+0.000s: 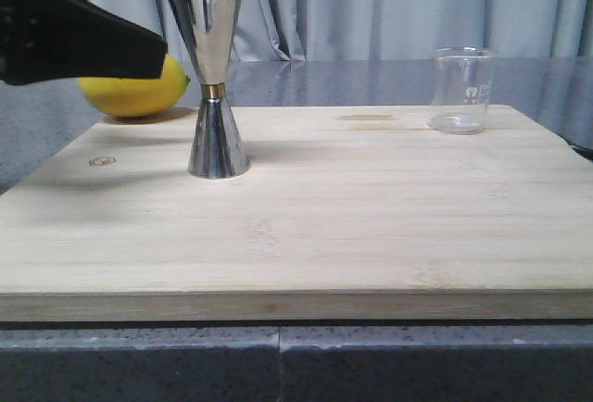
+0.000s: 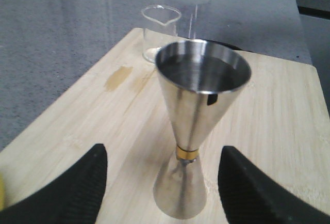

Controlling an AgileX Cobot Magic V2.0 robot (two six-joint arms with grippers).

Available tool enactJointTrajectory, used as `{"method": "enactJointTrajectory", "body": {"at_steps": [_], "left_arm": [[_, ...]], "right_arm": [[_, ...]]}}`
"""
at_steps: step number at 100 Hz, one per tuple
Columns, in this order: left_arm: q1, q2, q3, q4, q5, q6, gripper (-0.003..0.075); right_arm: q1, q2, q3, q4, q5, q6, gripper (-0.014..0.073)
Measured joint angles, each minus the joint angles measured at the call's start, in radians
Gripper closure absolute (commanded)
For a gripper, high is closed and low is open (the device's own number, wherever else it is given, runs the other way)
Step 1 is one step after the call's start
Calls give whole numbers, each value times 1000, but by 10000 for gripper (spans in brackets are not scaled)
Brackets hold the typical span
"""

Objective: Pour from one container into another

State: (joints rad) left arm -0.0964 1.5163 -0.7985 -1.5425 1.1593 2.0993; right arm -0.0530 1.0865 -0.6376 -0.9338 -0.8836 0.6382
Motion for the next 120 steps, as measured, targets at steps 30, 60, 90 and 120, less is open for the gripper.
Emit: {"method": "enactJointTrajectory", "body": {"at_steps": [30,60,90,120], "left_arm": [[119,-141,4,-129,3,-91,370],[202,-197,-74,-211,-39,-152,386],[205,-334,-90,-219,-436,-154,386],[205,-575,-93,-242,-735,-164,386]], "right_arm": [[0,0,0,11,19,0,21],[0,0,-95,32,266,0,21],[0,-42,-201,45,558,-95,21],[0,-253,-216,56,842,-122,21]]}}
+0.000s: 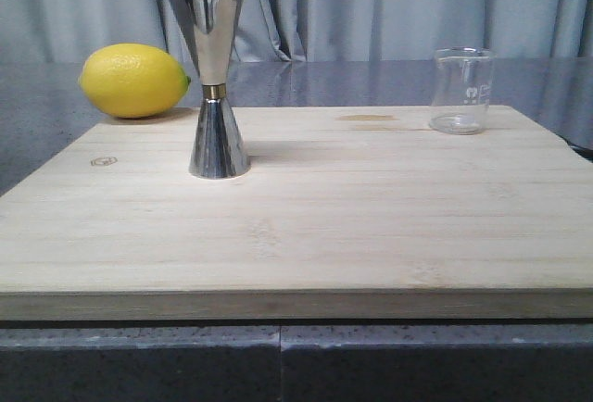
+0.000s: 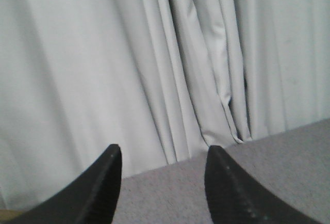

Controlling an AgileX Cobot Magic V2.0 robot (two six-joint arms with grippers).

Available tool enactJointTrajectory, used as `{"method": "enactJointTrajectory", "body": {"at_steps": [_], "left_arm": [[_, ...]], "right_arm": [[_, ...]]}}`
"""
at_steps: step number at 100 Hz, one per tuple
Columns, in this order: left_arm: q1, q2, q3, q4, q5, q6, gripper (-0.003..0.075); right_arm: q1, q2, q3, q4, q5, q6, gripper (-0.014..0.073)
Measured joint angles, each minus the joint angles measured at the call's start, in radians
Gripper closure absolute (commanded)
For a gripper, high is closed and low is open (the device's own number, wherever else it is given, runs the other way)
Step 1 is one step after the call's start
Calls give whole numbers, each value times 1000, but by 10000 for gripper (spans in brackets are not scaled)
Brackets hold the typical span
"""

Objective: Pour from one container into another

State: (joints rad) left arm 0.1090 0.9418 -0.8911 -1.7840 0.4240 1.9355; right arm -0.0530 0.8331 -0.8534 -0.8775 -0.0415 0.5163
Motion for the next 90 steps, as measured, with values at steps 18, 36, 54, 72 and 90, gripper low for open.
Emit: {"method": "enactJointTrajectory", "body": {"at_steps": [18,36,54,72,90], "left_arm": [[0,-142,37,-11,-77,-41,386],[0,-281,195,-13,-102,-56,386],[0,-439,395,-13,-128,-58,386],[0,-624,578,-13,-145,-105,386],[0,-786,684,-15,-180,-122,386]], "right_arm": [[-4,-188,28,0,133,-2,21],[-4,-385,122,0,159,-2,21],[-4,-538,256,0,180,-2,21],[-4,-678,385,0,205,-4,21],[-4,-768,476,0,214,-4,43]]}}
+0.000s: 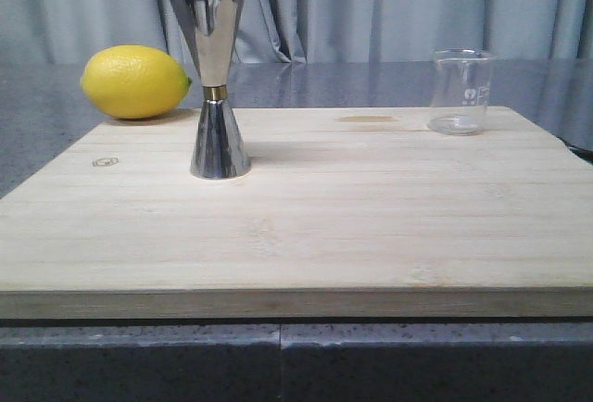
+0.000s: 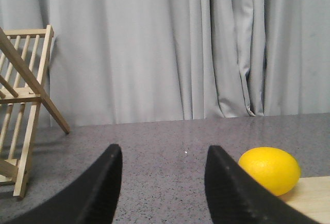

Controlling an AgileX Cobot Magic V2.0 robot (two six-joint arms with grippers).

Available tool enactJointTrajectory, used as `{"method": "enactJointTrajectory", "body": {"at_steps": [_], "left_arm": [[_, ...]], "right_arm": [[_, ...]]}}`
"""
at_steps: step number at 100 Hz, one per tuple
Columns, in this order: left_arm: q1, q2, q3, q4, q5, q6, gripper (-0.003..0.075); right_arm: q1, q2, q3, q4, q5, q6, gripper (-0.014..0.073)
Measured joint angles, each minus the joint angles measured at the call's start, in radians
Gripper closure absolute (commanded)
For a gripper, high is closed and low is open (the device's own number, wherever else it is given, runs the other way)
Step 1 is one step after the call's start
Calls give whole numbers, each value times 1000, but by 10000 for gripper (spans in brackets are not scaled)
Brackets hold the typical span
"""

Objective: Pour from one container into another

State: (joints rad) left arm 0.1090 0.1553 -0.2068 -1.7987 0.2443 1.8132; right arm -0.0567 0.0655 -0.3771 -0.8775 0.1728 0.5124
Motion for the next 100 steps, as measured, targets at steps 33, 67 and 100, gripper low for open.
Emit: {"method": "enactJointTrajectory", "body": {"at_steps": [33,67,100], "left_arm": [[0,-56,37,-2,-11,-2,518],[0,-56,37,-2,-25,-4,738],[0,-56,46,-2,-43,-4,738]], "right_arm": [[0,-13,84,37,8,0,552],[0,-13,86,40,4,0,666],[0,-13,101,59,4,0,666]]}}
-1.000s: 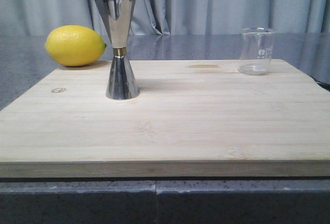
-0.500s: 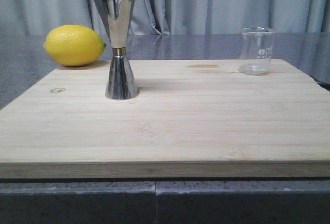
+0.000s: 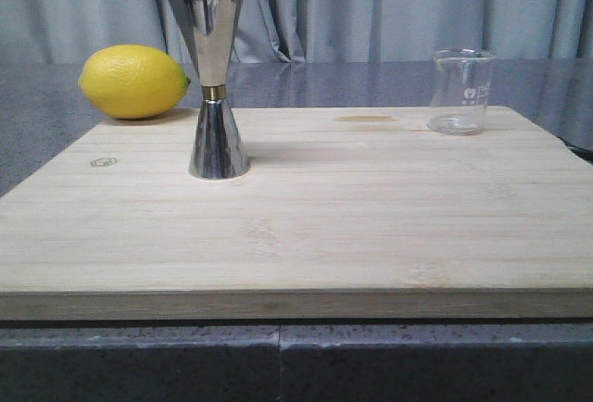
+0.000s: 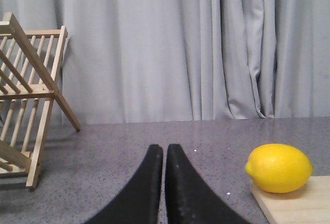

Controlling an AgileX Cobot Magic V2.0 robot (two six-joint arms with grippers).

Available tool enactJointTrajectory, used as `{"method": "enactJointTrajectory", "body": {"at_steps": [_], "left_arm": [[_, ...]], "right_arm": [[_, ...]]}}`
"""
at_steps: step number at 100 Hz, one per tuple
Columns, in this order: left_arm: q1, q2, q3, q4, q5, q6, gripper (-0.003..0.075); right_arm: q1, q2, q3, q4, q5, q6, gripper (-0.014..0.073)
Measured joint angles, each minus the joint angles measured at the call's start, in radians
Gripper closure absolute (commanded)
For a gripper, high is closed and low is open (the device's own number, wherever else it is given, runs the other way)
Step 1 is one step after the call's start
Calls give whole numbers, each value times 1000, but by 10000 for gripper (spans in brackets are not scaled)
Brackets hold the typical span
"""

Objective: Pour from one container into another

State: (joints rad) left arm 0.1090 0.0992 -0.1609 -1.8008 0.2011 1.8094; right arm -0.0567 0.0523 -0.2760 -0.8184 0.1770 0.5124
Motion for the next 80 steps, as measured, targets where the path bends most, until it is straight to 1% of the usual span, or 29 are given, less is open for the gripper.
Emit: {"method": "enactJointTrajectory", "body": {"at_steps": [27,80], "left_arm": [[0,0,50,-1,-23,0,738],[0,0,50,-1,-23,0,739]], "right_arm": [[0,0,4,0,-3,0,666],[0,0,4,1,-3,0,666]]}}
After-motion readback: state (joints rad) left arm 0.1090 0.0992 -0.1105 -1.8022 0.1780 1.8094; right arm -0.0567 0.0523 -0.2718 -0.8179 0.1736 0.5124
